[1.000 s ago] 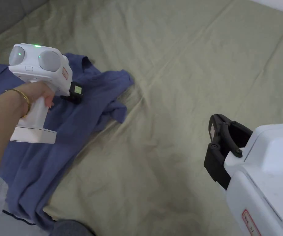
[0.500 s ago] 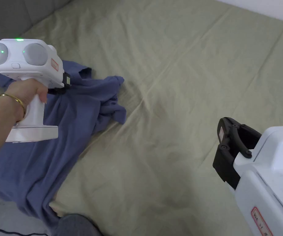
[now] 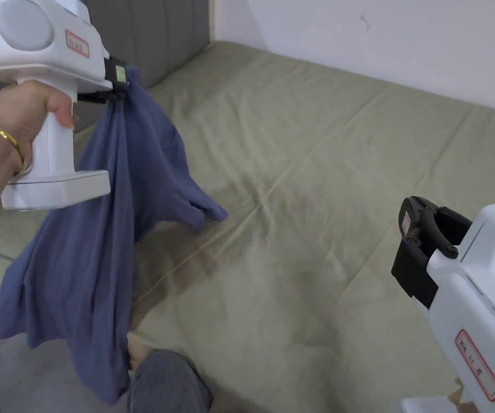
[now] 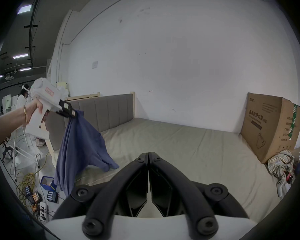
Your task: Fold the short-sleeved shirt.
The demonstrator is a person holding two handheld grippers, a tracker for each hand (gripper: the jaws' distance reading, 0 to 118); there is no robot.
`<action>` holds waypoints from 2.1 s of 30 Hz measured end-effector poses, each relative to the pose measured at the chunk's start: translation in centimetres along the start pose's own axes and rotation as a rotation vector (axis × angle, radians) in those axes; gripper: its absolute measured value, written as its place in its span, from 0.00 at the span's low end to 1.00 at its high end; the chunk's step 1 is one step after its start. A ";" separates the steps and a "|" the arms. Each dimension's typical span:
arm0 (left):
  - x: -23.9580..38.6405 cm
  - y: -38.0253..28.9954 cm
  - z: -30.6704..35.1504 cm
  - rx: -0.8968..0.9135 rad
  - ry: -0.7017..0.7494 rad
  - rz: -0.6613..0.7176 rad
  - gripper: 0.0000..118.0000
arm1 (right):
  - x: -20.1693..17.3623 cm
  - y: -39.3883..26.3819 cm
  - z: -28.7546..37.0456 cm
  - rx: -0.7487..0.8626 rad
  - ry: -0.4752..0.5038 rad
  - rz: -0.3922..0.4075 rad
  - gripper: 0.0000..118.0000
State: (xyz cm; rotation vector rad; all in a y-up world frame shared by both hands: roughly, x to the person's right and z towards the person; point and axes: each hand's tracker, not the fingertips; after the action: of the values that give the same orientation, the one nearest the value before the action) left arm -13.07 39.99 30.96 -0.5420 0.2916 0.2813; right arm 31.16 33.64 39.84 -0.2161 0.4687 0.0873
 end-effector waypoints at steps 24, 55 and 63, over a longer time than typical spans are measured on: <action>31.3 10.7 14.3 0.337 -0.495 -0.236 0.00 | 11.1 -0.4 15.1 0.131 -0.428 -0.084 0.00; 37.3 -29.4 -8.4 -0.568 -0.392 -0.502 0.58 | 15.1 -5.2 15.5 -0.022 -0.547 -0.167 0.00; 32.0 -19.8 -1.7 -0.067 -0.460 -0.242 1.00 | 14.4 -4.5 13.2 -0.015 -0.514 -0.142 0.00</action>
State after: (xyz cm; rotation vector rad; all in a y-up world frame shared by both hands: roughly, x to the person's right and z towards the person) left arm 22.68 28.73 27.71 -0.5570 -0.2294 0.1741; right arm 50.34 32.75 45.58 -0.2316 -0.0598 0.0059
